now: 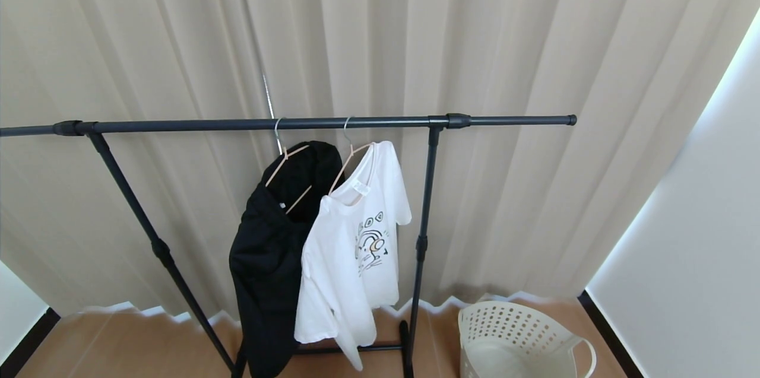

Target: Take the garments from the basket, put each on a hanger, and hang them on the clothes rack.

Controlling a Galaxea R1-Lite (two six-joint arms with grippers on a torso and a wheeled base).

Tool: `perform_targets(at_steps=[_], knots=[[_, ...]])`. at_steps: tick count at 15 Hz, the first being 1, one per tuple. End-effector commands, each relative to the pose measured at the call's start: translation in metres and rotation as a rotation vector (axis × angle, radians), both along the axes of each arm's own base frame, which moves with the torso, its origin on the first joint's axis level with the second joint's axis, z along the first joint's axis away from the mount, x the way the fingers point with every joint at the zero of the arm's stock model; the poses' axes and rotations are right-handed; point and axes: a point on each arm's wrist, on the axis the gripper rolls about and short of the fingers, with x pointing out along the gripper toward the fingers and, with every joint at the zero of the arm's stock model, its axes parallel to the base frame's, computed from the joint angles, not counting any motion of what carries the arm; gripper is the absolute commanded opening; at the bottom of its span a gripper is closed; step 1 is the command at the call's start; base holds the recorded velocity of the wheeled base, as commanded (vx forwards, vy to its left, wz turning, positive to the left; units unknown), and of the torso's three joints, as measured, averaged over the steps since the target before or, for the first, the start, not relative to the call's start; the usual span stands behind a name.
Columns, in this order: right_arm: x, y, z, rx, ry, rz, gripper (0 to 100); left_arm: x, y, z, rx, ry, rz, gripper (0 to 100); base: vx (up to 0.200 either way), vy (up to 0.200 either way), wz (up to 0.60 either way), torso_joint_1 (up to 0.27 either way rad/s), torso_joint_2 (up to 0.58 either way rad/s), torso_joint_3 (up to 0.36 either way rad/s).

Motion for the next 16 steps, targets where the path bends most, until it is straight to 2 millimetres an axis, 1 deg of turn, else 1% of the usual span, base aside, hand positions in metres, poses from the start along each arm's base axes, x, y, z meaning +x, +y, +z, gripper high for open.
perform_targets(at_steps=[1, 16], knots=[[-0.0003, 0.0005, -0.0001, -0.002, -0.003, 0.020, 100, -0.0006, -0.0014, 0.0002, 0.007, -0.007, -0.062, 100, 0.000, 0.000, 0.00, 0.000, 0.00, 0.000], [-0.0003, 0.0005, 0.0004, 0.001, -0.007, 0.021, 100, -0.0006, -0.0014, -0.0001, 0.008, -0.009, -0.062, 100, 0.000, 0.000, 0.00, 0.000, 0.00, 0.000]])
